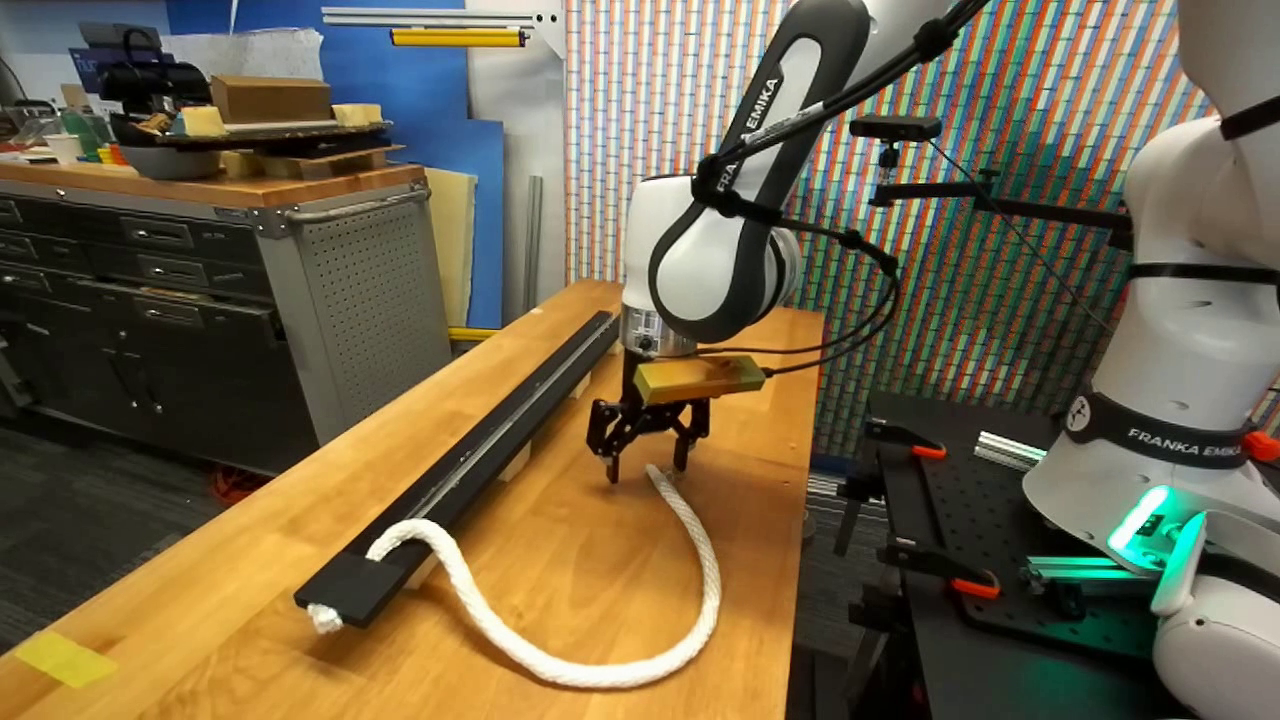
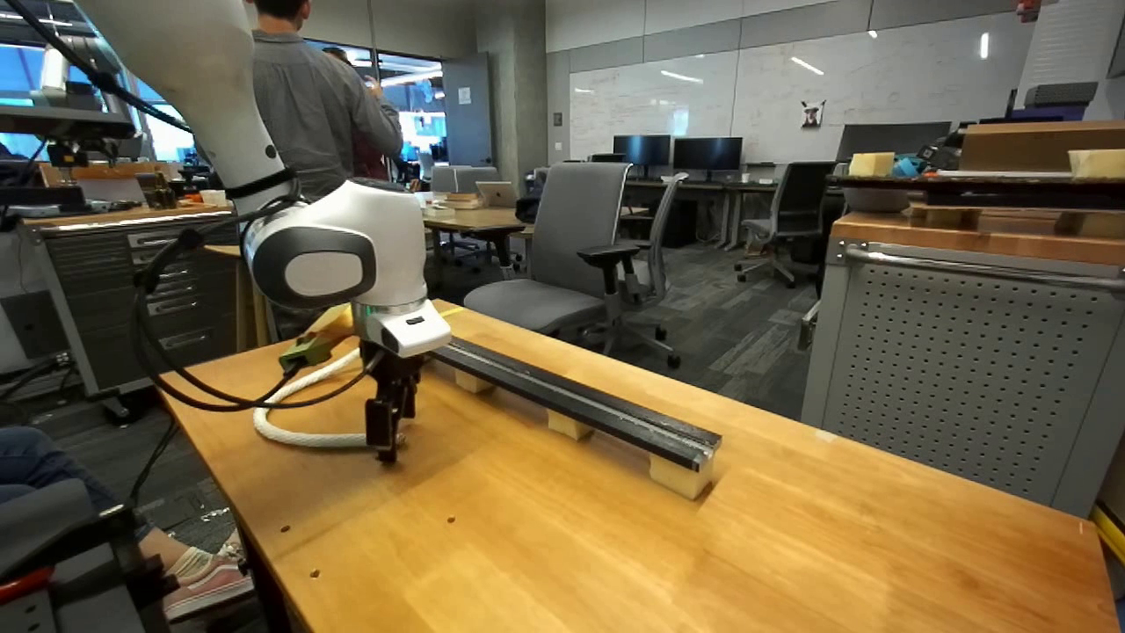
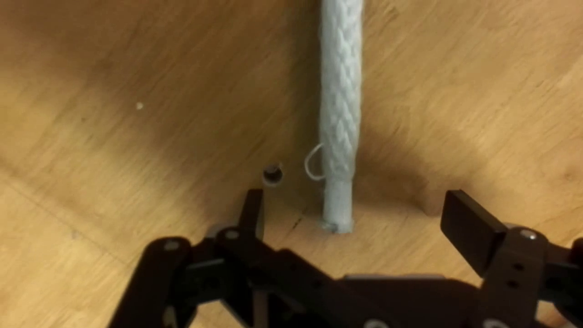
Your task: Put the rope in the groove on the object
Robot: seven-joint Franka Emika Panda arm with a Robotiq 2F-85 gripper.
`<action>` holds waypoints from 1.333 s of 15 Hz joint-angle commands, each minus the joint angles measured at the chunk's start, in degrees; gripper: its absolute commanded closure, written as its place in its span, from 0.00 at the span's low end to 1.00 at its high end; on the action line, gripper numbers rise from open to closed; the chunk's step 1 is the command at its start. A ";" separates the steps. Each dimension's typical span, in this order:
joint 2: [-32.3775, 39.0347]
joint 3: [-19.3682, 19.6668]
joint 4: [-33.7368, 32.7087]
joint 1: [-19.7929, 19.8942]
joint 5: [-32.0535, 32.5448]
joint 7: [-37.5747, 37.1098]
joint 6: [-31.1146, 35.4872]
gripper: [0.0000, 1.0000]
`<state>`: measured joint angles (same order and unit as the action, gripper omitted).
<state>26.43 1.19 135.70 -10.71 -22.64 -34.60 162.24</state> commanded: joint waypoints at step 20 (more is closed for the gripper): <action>-8.87 3.83 5.80 -2.79 10.96 -9.97 -3.09 0.97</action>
<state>21.61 4.24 140.93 -13.19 -13.65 -43.00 162.10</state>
